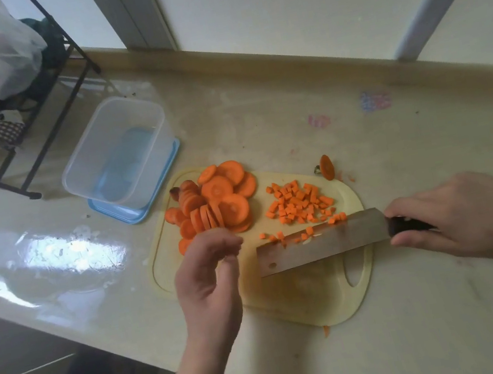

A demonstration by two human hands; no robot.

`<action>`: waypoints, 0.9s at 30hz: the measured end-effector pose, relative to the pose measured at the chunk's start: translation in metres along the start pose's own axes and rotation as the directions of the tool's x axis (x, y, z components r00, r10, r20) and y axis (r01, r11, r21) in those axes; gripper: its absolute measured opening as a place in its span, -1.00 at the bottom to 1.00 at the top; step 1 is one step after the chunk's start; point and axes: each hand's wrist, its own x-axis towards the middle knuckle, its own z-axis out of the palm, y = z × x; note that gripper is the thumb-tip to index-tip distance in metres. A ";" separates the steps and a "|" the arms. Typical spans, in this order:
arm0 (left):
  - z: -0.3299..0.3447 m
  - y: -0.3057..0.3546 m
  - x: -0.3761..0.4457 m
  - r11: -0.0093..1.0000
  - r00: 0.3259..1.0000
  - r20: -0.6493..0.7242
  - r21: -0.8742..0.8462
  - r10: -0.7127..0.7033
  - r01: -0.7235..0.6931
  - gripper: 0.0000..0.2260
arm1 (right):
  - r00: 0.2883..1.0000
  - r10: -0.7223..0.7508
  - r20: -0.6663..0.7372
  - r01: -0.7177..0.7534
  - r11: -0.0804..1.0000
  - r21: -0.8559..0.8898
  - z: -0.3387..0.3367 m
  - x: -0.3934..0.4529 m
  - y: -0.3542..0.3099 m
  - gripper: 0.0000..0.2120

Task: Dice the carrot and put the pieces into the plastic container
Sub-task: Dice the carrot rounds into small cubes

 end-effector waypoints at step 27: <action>0.038 -0.002 0.061 0.841 0.808 0.588 0.450 -0.027 -0.299 -0.88 | 0.992 -0.104 -0.072 0.092 0.984 -0.155 -0.003 0.026 0.003 -0.43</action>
